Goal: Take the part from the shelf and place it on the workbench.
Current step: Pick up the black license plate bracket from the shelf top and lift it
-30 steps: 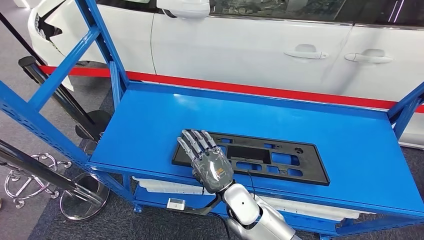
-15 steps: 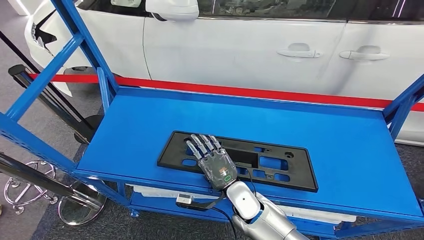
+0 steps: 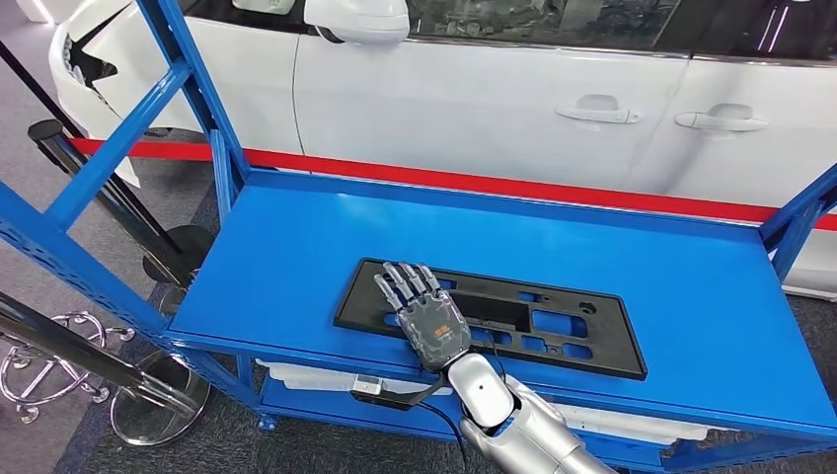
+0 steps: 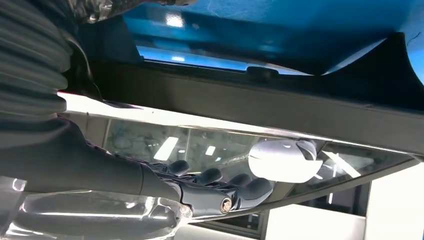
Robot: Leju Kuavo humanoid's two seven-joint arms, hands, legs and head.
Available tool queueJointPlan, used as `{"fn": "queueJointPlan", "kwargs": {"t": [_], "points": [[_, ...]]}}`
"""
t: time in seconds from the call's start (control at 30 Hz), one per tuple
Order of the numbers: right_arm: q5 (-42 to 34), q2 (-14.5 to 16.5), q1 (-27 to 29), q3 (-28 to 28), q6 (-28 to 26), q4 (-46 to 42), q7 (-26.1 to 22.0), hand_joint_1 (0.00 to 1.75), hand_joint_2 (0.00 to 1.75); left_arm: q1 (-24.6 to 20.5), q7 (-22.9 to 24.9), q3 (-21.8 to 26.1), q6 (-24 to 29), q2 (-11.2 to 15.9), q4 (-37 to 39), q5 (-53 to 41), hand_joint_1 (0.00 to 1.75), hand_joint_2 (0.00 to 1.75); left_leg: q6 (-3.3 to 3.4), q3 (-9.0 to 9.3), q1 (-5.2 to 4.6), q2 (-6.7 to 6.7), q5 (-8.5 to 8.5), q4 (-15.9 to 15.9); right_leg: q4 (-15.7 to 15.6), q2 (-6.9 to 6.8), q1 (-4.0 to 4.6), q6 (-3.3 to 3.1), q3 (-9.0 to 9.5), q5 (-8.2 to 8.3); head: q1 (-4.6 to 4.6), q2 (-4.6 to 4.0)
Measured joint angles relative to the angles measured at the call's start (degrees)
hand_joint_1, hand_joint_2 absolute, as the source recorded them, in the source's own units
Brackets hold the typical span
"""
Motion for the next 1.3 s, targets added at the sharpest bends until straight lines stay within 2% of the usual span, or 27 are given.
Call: {"fn": "queueJointPlan", "kwargs": {"t": [0.03,0.07,0.1,0.17,0.2,0.23,0.3,0.37,0.4,0.43,0.47,0.53,0.57,0.63,0.73,0.8,0.87,0.9,0.93,0.97,1.03,1.07,1.1,1.13,1.2,1.27,1.3], "points": [[0.56,-0.26,-0.01,-0.24,0.26,0.13,0.72,0.0,1.75,0.0,-0.16,0.03,0.02,-0.05,0.0,0.0,0.0,0.0,-0.1,0.05,-0.1,-0.09,-0.08,0.12,-4.16,-0.06,0.1,-0.24,2.07,1.53,0.0,0.0],[1.31,-0.55,0.04,-0.6,0.44,0.18,1.76,0.1,1.75,0.02,-0.34,0.08,0.05,-0.12,0.0,0.01,0.0,0.0,-0.28,0.06,-0.2,-0.21,-0.13,0.21,-7.3,-0.12,0.19,-0.47,3.6,2.49,-0.01,0.0],[2.35,-0.86,0.22,-1.17,0.3,0.17,3.38,0.36,1.75,0.06,-0.49,0.18,0.1,-0.18,0.0,0.04,0.0,0.0,-0.52,0.06,-0.26,-0.31,-0.18,0.28,-8.96,-0.18,0.33,-0.67,4.37,2.75,-0.01,0.0],[4.65,-1.59,1.65,-3.35,-1.27,-0.48,8.51,1.0,1.75,0.2,-0.79,0.53,0.22,-0.32,0.0,0.08,0.0,0.0,-1.12,0.11,-0.28,-0.51,-0.16,0.26,-9.69,-0.28,0.48,-1.06,4.63,2.74,-0.02,0.0],[5.48,-2.0,3.09,-5.33,-2.64,-1.41,11.17,1.25,1.75,0.32,-0.94,0.81,0.27,-0.38,0.0,0.09,0.0,0.0,-1.36,0.1,-0.2,-0.56,-0.29,0.4,-9.96,-0.44,0.38,-1.32,4.81,2.92,-0.01,0.0],[5.9,-2.44,4.91,-7.8,-3.93,-2.67,12.98,1.33,1.75,0.48,-1.08,1.11,0.31,-0.46,0.0,0.05,0.0,0.0,-1.58,-0.14,-0.17,-0.54,-0.92,1.06,-10.31,-0.63,0.21,-1.65,5.0,3.16,-0.02,0.0],[6.05,-3.37,8.98,-14.04,-5.7,-5.68,13.41,1.36,1.75,0.84,-1.26,1.69,0.36,-0.56,0.0,-0.04,0.0,0.0,-2.03,-2.08,0.02,-0.43,-4.16,5.78,-10.87,-1.03,-0.16,-2.13,5.2,3.6,-0.03,0.0],[6.01,-4.26,12.46,-20.02,-6.33,-8.15,12.1,1.36,1.75,1.13,-1.31,2.18,0.38,-0.61,0.0,-0.12,0.0,0.0,-2.6,-5.35,0.36,-0.36,-8.12,13.55,-10.9,-1.19,-0.24,-2.28,5.03,3.67,-0.03,0.0],[6.0,-4.61,13.8,-22.45,-6.47,-9.07,11.68,1.36,1.75,1.25,-1.31,2.42,0.39,-0.61,0.0,-0.16,0.0,0.0,-2.86,-6.43,0.59,-0.35,-8.94,16.21,-10.84,-1.21,-0.29,-2.23,4.98,3.65,-0.03,0.0],[5.98,-4.85,14.87,-24.45,-6.46,-9.85,11.37,1.37,1.75,1.34,-1.31,2.63,0.39,-0.62,0.0,-0.21,0.0,0.0,-3.1,-6.5,0.83,-0.34,-8.54,16.71,-10.74,-1.18,-0.39,-2.12,4.98,3.59,-0.02,0.0],[5.98,-4.99,15.7,-26.05,-6.43,-10.45,11.19,1.4,1.75,1.38,-1.32,2.78,0.39,-0.62,0.0,-0.26,0.0,0.0,-3.32,-5.54,1.05,-0.32,-7.13,14.96,-10.63,-1.13,-0.56,-1.92,5.01,3.51,-0.02,0.0],[6.0,-5.11,16.73,-28.39,-6.35,-11.38,10.94,1.48,1.75,1.35,-1.36,2.91,0.38,-0.64,0.01,-0.37,0.0,0.0,-3.76,-1.6,1.39,-0.35,-3.35,7.1,-10.19,-0.91,-0.92,-1.18,5.03,3.21,-0.02,0.0],[6.01,-5.14,17.02,-29.23,-6.33,-11.72,10.9,1.53,1.75,1.32,-1.38,2.95,0.38,-0.67,0.01,-0.43,0.0,0.0,-3.72,0.02,1.35,-0.42,-2.25,3.73,-9.92,-0.77,-1.0,-0.69,4.92,3.08,-0.01,0.0],[6.02,-5.23,17.64,-30.84,-6.3,-12.32,10.84,1.61,1.75,1.26,-1.42,3.11,0.37,-0.72,0.02,-0.59,0.0,0.0,-3.21,1.27,1.05,-0.54,-1.81,0.82,-9.83,-0.57,-0.94,0.32,4.73,3.13,0.0,0.0],[5.99,-5.43,18.77,-33.3,-6.29,-12.94,10.46,1.73,1.75,1.21,-1.46,3.33,0.34,-0.73,0.02,-0.96,0.0,0.0,-1.65,1.38,0.89,-0.45,-1.12,-0.08,-10.11,-0.47,-1.16,1.43,4.8,3.07,0.01,0.0],[5.95,-5.6,19.26,-34.78,-6.29,-13.09,10.06,1.75,1.75,1.17,-1.53,3.39,0.28,-0.74,0.02,-1.11,0.0,0.0,-0.65,1.39,0.95,-0.34,-0.71,-0.54,-6.2,-0.44,-1.3,1.67,3.05,0.37,0.01,0.0],[5.87,-5.69,19.69,-36.05,-6.29,-13.08,9.83,1.75,1.75,1.13,-1.6,3.5,0.22,-0.74,0.02,-1.19,0.0,0.0,-0.21,1.24,0.65,-0.29,-0.65,-0.55,1.62,-0.39,-1.2,1.73,-0.63,-3.42,0.0,0.0],[5.74,-5.71,19.92,-36.6,-6.31,-13.07,9.7,1.75,1.75,1.12,-1.62,3.6,0.19,-0.74,0.02,-1.23,0.0,0.0,-0.14,1.22,0.52,-0.3,-0.65,-0.55,4.75,-0.36,-1.1,1.73,-2.16,-4.32,0.01,0.0],[5.55,-5.72,20.11,-37.09,-6.33,-13.07,9.53,1.75,1.75,1.13,-1.63,3.71,0.16,-0.74,0.02,-1.27,0.0,0.0,-0.09,1.26,0.44,-0.32,-0.68,-0.55,6.03,-0.34,-1.01,1.69,-2.82,-4.13,0.0,0.0],[5.32,-5.75,20.25,-37.53,-6.35,-13.06,9.36,1.75,1.75,1.13,-1.63,3.83,0.15,-0.74,0.02,-1.31,0.0,0.0,-0.08,1.36,0.39,-0.35,-0.74,-0.53,5.04,-0.34,-0.95,1.6,-2.4,-2.86,0.01,0.0],[4.94,-5.85,20.34,-38.16,-6.38,-13.06,9.09,1.75,1.75,1.13,-1.69,4.03,0.14,-0.74,0.02,-1.44,0.0,0.0,-0.23,1.68,0.38,-0.4,-0.99,-0.44,-2.21,-0.37,-0.9,1.26,1.09,1.17,0.0,0.0],[4.83,-5.89,20.33,-38.41,-6.38,-13.09,8.96,1.75,1.75,1.11,-1.86,4.12,0.08,-0.74,0.02,-1.55,0.0,0.0,-0.47,1.77,0.27,-0.43,-1.19,-0.27,-5.92,-0.37,-0.8,1.05,2.83,2.51,0.01,0.0],[4.75,-5.91,20.38,-38.64,-6.38,-13.2,8.76,1.75,1.75,1.1,-2.24,4.2,-0.1,-0.74,0.02,-1.66,0.0,0.44,-0.76,1.8,0.17,-0.45,-1.35,-0.15,-8.44,-0.33,-0.67,0.82,4.01,3.23,-0.01,0.0],[4.66,-5.93,20.49,-38.91,-6.39,-13.39,8.5,1.75,1.75,1.11,-2.92,4.27,-0.43,-0.75,0.02,-1.77,0.0,0.87,-1.11,1.8,0.08,-0.45,-1.48,-0.06,-9.55,-0.27,-0.5,0.58,4.48,3.25,-0.02,0.0],[4.39,-5.96,20.91,-39.46,-6.48,-14.0,7.96,1.75,1.75,1.13,-4.98,4.31,-1.22,-0.77,0.02,-2.04,0.0,1.75,-1.83,1.85,0.09,-0.46,-1.6,-0.02,-9.71,-0.17,-0.29,-0.05,4.51,3.13,-0.03,0.0],[4.07,-5.99,21.5,-39.95,-6.74,-14.86,7.39,1.75,1.75,1.17,-6.96,4.34,-1.48,-0.78,0.02,-2.34,0.0,1.75,-2.43,1.45,0.35,-0.41,-2.72,1.23,-10.04,-0.27,-0.45,-0.83,4.66,3.35,-0.02,0.0],[3.96,-5.99,21.84,-40.19,-6.97,-15.4,7.11,1.75,1.75,1.17,-7.6,4.39,-1.31,-0.77,0.02,-2.45,0.0,1.75,-2.69,0.53,0.44,-0.39,-4.22,3.41,-10.21,-0.37,-0.58,-1.18,4.7,3.49,-0.03,0.0]]}}
